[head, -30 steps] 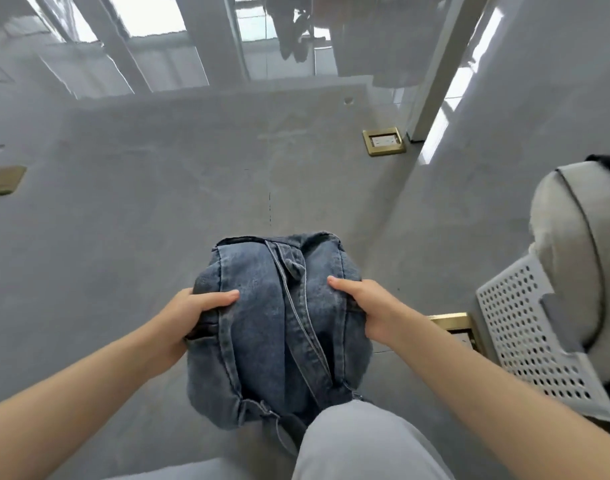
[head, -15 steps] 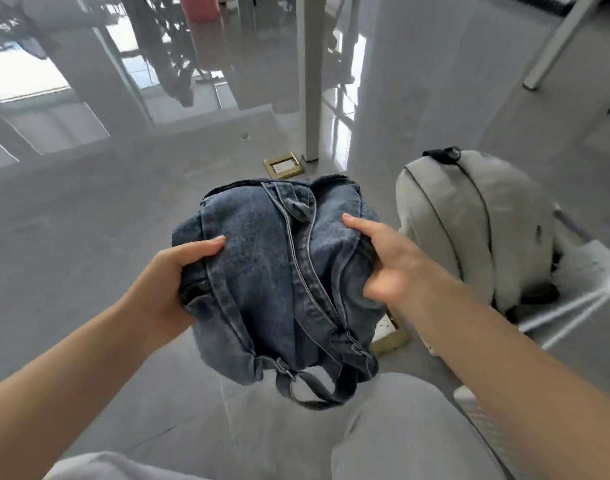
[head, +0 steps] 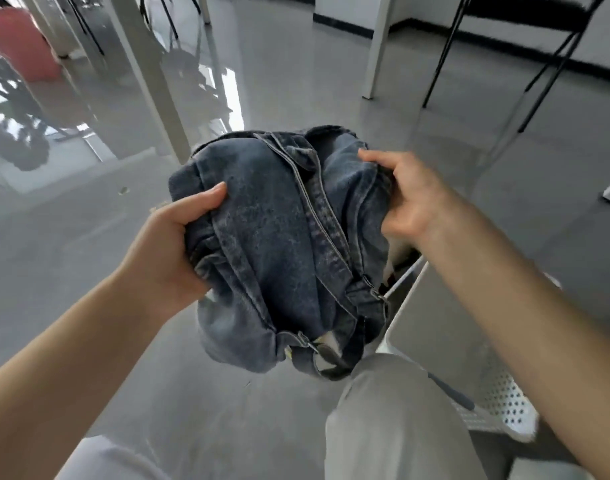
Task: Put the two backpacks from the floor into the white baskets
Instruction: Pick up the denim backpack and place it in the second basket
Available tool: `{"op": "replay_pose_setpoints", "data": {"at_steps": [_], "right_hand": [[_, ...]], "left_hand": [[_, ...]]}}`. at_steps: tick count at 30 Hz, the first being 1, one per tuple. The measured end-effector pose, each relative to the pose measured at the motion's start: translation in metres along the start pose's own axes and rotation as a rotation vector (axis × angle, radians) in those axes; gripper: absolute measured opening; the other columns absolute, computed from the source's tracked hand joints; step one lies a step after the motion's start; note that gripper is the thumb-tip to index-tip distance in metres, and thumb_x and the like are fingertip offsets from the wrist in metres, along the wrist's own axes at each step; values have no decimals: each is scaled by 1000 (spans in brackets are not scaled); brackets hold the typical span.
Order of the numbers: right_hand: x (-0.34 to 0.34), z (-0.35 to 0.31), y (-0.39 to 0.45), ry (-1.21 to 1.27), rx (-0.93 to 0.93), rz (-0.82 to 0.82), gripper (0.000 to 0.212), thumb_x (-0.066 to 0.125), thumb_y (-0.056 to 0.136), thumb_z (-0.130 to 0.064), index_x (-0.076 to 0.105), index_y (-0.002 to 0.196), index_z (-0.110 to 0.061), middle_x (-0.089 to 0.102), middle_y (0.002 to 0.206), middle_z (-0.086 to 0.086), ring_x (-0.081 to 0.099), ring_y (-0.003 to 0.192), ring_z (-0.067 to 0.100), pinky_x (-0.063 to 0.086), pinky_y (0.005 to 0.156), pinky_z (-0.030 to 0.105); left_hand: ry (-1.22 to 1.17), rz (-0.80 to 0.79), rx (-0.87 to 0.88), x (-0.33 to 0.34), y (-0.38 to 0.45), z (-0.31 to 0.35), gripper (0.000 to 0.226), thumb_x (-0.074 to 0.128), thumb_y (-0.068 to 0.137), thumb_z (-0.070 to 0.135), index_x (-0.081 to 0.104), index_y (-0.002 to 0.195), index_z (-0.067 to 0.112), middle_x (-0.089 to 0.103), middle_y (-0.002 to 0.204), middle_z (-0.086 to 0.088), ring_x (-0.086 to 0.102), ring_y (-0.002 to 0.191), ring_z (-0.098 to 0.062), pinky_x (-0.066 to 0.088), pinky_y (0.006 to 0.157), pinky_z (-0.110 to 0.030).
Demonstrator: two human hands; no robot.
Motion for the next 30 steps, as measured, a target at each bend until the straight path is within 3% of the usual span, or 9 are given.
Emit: {"op": "replay_pose_setpoints", "data": {"at_steps": [5, 9, 13, 16, 18, 20, 24, 28, 30], "right_hand": [[-61, -45, -27, 70, -130, 115, 28, 55, 91, -19, 68, 109, -1, 74, 98, 15, 73, 78, 28, 59, 77, 41], [-117, -71, -42, 63, -220, 225, 24, 57, 88, -19, 71, 101, -4, 75, 99, 12, 72, 83, 27, 58, 82, 40], [-187, -72, -45, 34, -269, 411, 22, 64, 81, -21, 73, 96, -7, 76, 92, 12, 73, 82, 27, 57, 83, 38], [-242, -56, -42, -42, -278, 623, 38, 73, 71, -23, 71, 105, -5, 74, 100, 16, 72, 87, 31, 55, 87, 49], [-274, -44, -41, -165, -287, 769, 29, 73, 74, -20, 69, 97, -4, 69, 96, 16, 67, 90, 30, 53, 89, 46], [-295, -33, -41, -355, -236, 836, 5, 66, 82, -12, 64, 81, -8, 59, 88, 16, 58, 83, 26, 47, 74, 33], [-311, -19, -45, -731, -14, 833, 17, 54, 85, 0, 46, 72, -7, 42, 68, 9, 39, 58, 19, 31, 46, 17], [-285, -33, -52, -307, -76, 659, 21, 58, 90, -30, 55, 82, -11, 50, 72, 7, 50, 62, 20, 46, 59, 31], [-268, -45, -56, -273, 4, 550, 42, 55, 86, -53, 55, 79, -12, 52, 74, 7, 52, 69, 24, 49, 74, 38]], "left_hand": [[9, -158, -86, 77, 16, -21, 31, 60, 79, 28, 80, 83, 5, 77, 94, -12, 76, 85, -25, 62, 68, -40], [-32, -250, -172, 128, 33, -58, 38, 61, 82, 28, 71, 107, 1, 76, 100, -15, 74, 91, -29, 61, 74, -41], [-29, -338, -301, 164, 42, -112, 37, 59, 88, 31, 70, 108, 3, 74, 109, -16, 72, 98, -28, 58, 87, -39], [60, -316, -310, 172, 51, -150, 34, 60, 90, 27, 67, 114, 5, 74, 111, -15, 72, 97, -27, 59, 82, -38], [86, -290, -297, 175, 58, -169, 33, 60, 92, 24, 65, 119, 4, 75, 109, -15, 73, 94, -27, 61, 75, -36], [90, -292, -275, 182, 65, -182, 31, 58, 95, 21, 64, 119, 4, 76, 105, -14, 74, 91, -26, 60, 73, -35], [110, -300, -214, 211, 74, -202, 28, 57, 95, 17, 62, 121, 9, 73, 110, -15, 71, 99, -31, 57, 83, -44], [283, -346, -118, 238, 71, -224, 29, 58, 94, 14, 61, 122, 12, 69, 120, -15, 65, 111, -32, 50, 99, -50], [431, -464, -32, 250, 62, -229, 29, 54, 96, 9, 58, 125, 13, 66, 123, -11, 63, 114, -24, 51, 99, -35]]}}
Point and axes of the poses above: each hand's wrist, its own y-axis towards the middle knuckle, its own x-axis out of the palm, z = x × y, the point moved 7 cm from there along y, towards the middle knuckle
